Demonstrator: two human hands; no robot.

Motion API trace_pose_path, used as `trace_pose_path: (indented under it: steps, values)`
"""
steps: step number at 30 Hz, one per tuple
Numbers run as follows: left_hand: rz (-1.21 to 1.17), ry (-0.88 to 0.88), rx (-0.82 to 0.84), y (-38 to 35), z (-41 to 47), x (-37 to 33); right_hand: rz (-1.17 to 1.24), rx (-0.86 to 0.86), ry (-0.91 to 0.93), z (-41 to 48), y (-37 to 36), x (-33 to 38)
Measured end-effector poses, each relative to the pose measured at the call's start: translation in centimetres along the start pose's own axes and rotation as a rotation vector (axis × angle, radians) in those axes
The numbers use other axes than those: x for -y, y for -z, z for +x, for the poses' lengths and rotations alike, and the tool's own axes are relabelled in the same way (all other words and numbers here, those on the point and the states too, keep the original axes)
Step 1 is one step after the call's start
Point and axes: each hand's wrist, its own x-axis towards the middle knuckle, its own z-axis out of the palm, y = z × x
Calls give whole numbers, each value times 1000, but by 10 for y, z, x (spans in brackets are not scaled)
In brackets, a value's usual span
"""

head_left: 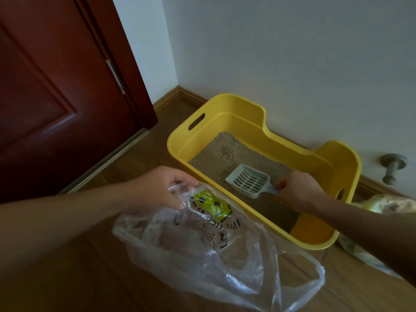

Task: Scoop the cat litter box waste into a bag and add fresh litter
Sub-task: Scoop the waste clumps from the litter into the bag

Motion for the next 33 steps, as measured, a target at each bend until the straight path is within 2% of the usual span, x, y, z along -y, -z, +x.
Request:
trace_pose_path:
  steps: [5,9,18,23,33]
  values:
    - [23,-32,56,1,12,-5,-387,-12,44,-18,13,-12]
    - [-4,-55,76,4,21,-2,-522,-2,80,-27,17,-11]
    - [-12,-59,82,7,25,6,-502,37,88,-23,2,-9]
    - [-34,-55,73,12,26,15,-476,113,80,-21,-4,-11]
    - [-68,-24,53,11,32,16,-402,86,106,-8,-17,-12]
